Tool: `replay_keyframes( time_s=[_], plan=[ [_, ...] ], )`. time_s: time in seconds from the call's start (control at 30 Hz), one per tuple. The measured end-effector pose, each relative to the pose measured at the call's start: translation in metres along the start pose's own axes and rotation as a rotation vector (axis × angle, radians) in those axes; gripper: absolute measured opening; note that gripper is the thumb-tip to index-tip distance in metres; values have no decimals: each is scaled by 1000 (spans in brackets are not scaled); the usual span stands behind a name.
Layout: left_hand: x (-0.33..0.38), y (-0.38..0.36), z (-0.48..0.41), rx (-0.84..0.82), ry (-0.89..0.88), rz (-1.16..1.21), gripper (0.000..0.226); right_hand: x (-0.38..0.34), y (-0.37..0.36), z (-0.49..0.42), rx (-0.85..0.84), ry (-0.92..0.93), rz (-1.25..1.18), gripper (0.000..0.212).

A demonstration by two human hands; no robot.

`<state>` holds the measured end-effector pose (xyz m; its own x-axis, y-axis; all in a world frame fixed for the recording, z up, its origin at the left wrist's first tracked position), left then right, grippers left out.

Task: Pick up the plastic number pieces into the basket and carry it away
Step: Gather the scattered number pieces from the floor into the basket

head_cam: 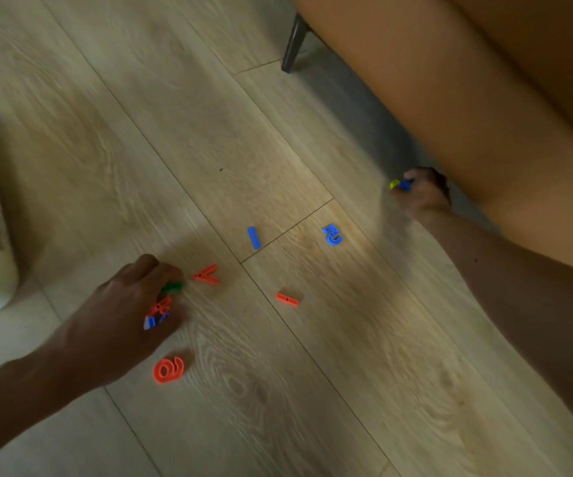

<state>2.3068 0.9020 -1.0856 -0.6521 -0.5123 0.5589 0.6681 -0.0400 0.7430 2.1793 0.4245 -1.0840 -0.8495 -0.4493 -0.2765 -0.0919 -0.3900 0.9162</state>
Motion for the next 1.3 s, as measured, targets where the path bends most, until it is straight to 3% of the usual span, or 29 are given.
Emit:
replay_keyframes(
  time_s=[0.27, 0.4, 0.57, 0.67, 0.8, 0.97, 1.17, 1.3],
  plan=[
    [8, 7, 2, -44, 10, -30, 52, -4, -8, -1, 17, -26, 69, 30],
    [12, 8, 14, -76, 44, -71, 73, -12, -9, 7, 22, 48, -13, 24],
    [18, -1, 38, -143, 80, -222, 116, -59, -22, 80, -175, 360, -183, 15],
    [17, -12, 40, -150, 102, -269, 127, -100, -42, 159, -350, 566, -147, 13],
    [16, -18, 35, -77, 102, -212, 108, -114, -70, 219, -428, 662, 106, 9],
    [21, -15, 29, -62, 119, -214, 97, -111, -84, 246, -407, 636, 264, 13],
    [32, -15, 24, -67, 99, -220, 58, -112, -89, 255, -328, 621, 335, 22],
    [37, -17, 25, -80, 101, -248, 49, -112, -88, 252, -320, 611, 310, 22]
  ],
)
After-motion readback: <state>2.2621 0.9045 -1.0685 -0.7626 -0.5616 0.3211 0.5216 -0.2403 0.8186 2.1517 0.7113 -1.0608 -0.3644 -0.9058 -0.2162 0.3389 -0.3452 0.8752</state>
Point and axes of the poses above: each hand's wrist, its own z-axis away from the middle knuckle, its own y-axis out of the back of the hand, x = y × z, the point moved 2 cm from there along -z, towards the middle knuckle, and after that the axes turned 15 degrees about -x, right-handed, at the moved point
